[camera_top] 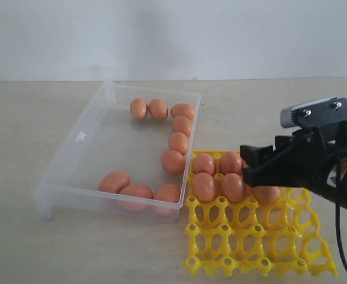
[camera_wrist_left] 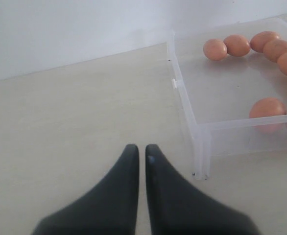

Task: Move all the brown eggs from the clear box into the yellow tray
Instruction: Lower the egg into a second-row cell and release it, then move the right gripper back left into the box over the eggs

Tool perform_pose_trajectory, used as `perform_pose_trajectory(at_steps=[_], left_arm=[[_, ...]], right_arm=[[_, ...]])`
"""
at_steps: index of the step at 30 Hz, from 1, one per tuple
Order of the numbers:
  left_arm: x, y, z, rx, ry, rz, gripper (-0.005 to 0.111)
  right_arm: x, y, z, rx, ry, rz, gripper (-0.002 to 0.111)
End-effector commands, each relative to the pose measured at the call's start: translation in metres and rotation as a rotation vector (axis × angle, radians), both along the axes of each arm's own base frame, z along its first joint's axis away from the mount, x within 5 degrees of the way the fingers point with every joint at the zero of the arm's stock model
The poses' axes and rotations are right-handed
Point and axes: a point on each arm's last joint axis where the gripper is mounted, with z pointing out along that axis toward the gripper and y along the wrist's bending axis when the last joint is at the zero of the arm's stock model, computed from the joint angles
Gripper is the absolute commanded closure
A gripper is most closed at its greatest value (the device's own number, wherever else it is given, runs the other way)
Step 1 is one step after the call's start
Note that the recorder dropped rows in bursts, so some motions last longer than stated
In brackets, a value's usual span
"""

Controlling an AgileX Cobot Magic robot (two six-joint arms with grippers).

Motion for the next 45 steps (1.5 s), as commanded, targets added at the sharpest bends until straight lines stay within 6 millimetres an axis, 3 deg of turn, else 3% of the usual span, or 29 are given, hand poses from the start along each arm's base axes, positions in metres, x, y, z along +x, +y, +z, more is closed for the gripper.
perform_pose_trajectory(at_steps=[1, 5, 10, 15, 19, 21, 23, 25, 28, 31, 35, 41, 45], left_arm=[[0.000, 0.000, -0.001, -0.011, -0.002, 0.007, 0.103], [0.000, 0.000, -0.001, -0.011, -0.002, 0.007, 0.103], [0.000, 0.000, -0.001, -0.011, -0.002, 0.007, 0.103], [0.000, 0.000, -0.001, -0.011, -0.002, 0.007, 0.103], [0.000, 0.000, -0.001, -0.011, -0.002, 0.007, 0.103], [0.000, 0.000, -0.001, -0.011, -0.002, 0.007, 0.103], [0.000, 0.000, -0.001, -0.011, -0.002, 0.007, 0.103], [0.000, 0.000, -0.001, -0.011, -0.002, 0.007, 0.103], [0.000, 0.000, -0.001, -0.011, -0.002, 0.007, 0.103], [0.000, 0.000, -0.001, -0.011, -0.002, 0.007, 0.103], [0.000, 0.000, -0.001, -0.011, -0.002, 0.007, 0.103], [0.000, 0.000, -0.001, -0.011, -0.002, 0.007, 0.103], [0.000, 0.000, -0.001, -0.011, -0.002, 0.007, 0.103]], right_arm=[[0.000, -0.002, 0.034, 0.068, -0.206, -0.021, 0.048], [-0.004, -0.003, 0.050, 0.146, -0.265, -0.030, 0.050], [-0.005, 0.017, 0.059, 0.193, -0.182, 0.166, 0.070], [0.024, 0.055, 0.105, 0.279, -0.169, 0.350, 0.075], [0.055, 0.093, 0.124, 0.165, -0.134, 0.371, 0.097], [0.066, 0.119, 0.116, 0.063, -0.072, 0.400, 0.105], [0.067, 0.147, 0.102, -0.059, -0.021, 0.455, 0.104], [0.068, 0.170, 0.084, -0.195, 0.003, 0.498, 0.096], [0.072, 0.185, 0.059, -0.316, 0.064, 0.455, 0.078], [0.085, 0.179, 0.031, -0.420, 0.181, 0.288, 0.063], [0.094, 0.163, 0.013, -0.597, 0.272, 0.117, 0.061], [0.089, 0.162, 0.017, -0.677, 0.299, 0.194, 0.061], [0.083, 0.168, 0.015, -0.875, 0.262, 0.393, 0.061]])
